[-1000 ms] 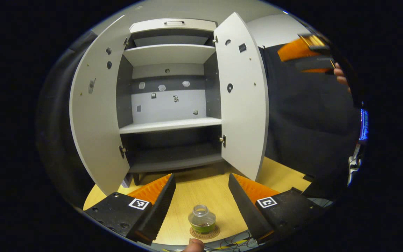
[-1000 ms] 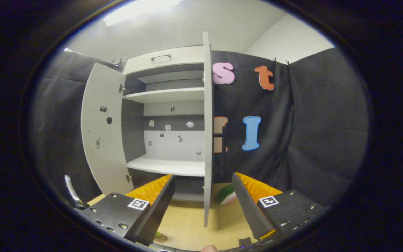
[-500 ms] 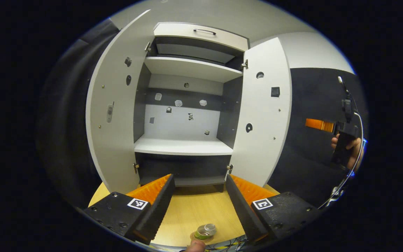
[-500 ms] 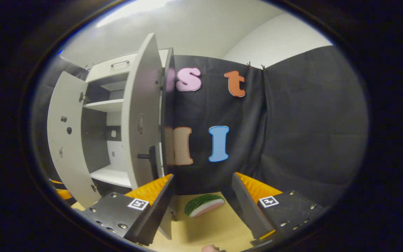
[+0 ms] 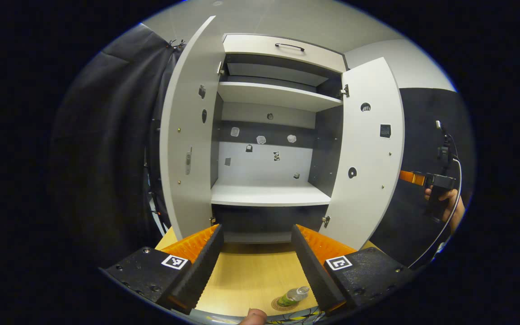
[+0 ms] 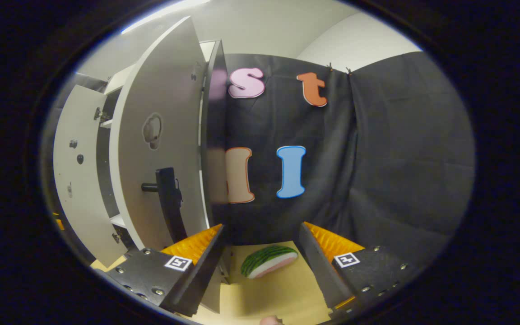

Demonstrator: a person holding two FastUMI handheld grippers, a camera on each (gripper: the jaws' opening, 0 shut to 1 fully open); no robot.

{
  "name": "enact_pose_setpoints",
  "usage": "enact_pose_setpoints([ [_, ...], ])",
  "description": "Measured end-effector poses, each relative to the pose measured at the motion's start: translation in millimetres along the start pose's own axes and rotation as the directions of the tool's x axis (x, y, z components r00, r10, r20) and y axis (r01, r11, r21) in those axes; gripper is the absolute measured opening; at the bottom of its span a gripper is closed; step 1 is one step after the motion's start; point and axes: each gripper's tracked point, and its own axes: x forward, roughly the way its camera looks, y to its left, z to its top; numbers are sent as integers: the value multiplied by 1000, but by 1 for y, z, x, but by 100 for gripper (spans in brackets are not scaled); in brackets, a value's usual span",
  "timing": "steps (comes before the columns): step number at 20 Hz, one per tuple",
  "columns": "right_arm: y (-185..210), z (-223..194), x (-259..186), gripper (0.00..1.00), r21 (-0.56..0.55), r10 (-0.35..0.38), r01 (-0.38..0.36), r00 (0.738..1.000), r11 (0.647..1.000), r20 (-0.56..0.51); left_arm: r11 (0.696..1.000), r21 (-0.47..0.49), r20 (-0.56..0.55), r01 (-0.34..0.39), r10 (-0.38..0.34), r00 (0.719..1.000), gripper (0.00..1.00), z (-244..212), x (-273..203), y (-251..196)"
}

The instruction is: Grasp the bottle in the cabinet with the left hand and place it on the coaster, then close the right door with the right hand and the left door with the left hand.

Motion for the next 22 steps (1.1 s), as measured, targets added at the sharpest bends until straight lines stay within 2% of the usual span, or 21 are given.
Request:
enact_pose_setpoints([
  [1,10,-5,3,99,-7,36,-36,999,999,-11,1000,7,4,-12,12,1000,95,3,-3,6],
  [2,17,-7,1,94,-23,47,-47,999,999,-18,1000,13,6,-22,22,1000,95,5,-4,11],
  [7,29,-8,-3,91,-3,42,-42,999,999,-12,998,36,28,-60,59,998,95,20,-1,23],
  [8,34,-7,-4,93,-8,45,-45,999,999,-10,997,44,26,-57,56,998,95,21,0,22],
  [14,82,-13,-8,92,27,96,-96,995,995,-9,995,92,24,-24,22,999,95,27,8,8],
  [15,90,-12,-9,96,20,99,-99,995,995,-7,995,94,35,-15,12,999,95,30,9,5],
  [16,97,-11,-9,96,4,101,-101,995,995,-4,996,90,48,1,-5,999,95,35,9,1],
  [17,103,-10,-8,92,-13,101,-101,995,995,-2,996,85,64,15,-20,998,95,40,9,-4],
  [22,131,-14,-5,96,12,119,-119,993,993,-10,996,91,105,22,-32,994,95,52,4,-3],
])
